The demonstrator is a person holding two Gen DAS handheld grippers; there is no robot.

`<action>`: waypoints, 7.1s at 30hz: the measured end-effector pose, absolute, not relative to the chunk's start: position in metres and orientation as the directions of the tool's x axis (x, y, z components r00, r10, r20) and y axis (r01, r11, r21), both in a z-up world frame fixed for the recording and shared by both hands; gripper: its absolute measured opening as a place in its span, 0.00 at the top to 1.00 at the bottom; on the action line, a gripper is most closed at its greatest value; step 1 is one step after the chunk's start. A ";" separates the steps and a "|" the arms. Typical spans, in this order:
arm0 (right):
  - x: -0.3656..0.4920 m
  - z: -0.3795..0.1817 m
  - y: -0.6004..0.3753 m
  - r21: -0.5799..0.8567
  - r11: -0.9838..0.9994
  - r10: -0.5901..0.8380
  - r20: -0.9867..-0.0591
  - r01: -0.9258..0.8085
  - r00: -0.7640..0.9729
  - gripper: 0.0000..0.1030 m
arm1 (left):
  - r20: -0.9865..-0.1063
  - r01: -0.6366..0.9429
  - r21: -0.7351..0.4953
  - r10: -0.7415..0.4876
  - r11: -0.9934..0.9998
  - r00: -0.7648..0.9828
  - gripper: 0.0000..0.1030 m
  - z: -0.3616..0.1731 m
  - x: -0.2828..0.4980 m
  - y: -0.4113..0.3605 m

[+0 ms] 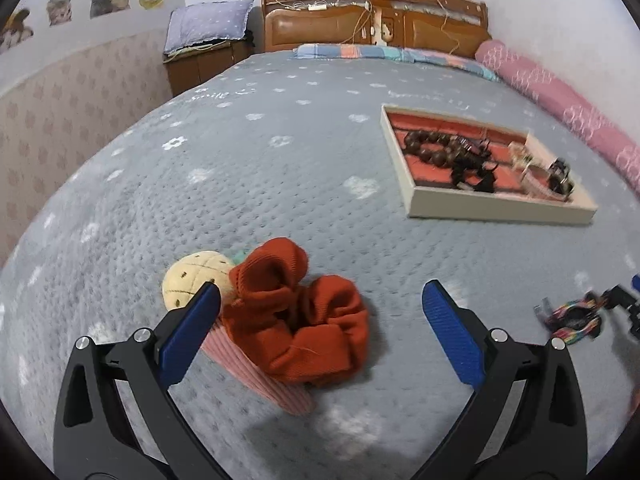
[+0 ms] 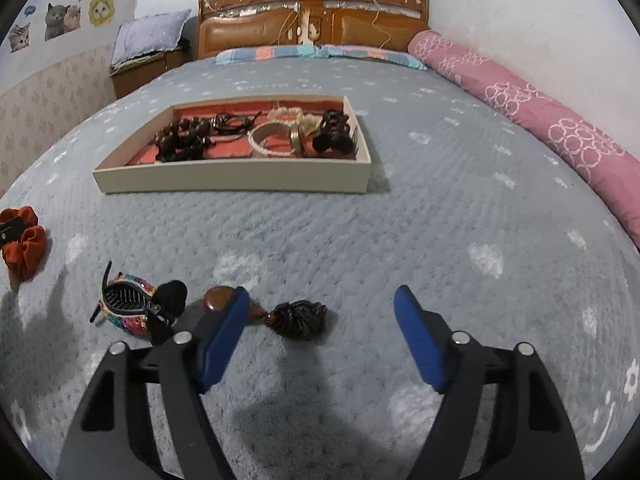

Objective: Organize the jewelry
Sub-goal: 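Grasp the orange scrunchie with the left tool while the right tool grasps the brown bow clip, then carry the orange scrunchie and brown bow clip into the tray with both tools, then open both tools to release the scrunchie and bow clip in the tray, then grasp the pineapple hair clip with the left tool while the right tool grasps the rainbow claw clip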

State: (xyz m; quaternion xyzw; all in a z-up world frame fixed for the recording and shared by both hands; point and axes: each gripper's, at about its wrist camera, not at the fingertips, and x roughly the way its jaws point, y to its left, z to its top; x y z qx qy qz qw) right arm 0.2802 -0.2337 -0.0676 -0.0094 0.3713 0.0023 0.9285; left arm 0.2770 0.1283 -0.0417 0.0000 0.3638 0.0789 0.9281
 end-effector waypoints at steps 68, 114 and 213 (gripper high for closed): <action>0.297 -0.029 -0.233 0.082 0.991 0.131 -0.648 -0.103 0.750 0.84 | -0.648 0.023 -0.110 -0.089 0.994 0.757 0.89 -0.016 0.291 0.108; 0.454 -0.023 -0.212 0.125 0.979 0.204 -0.553 -0.161 0.808 0.84 | -0.623 0.126 -0.083 -0.150 0.989 0.768 0.89 -0.037 0.468 0.012; 0.273 -0.056 -0.131 0.001 1.000 0.020 -0.700 -0.026 0.714 0.05 | -0.717 -0.153 -0.016 0.095 0.988 0.691 0.05 -0.045 0.264 0.195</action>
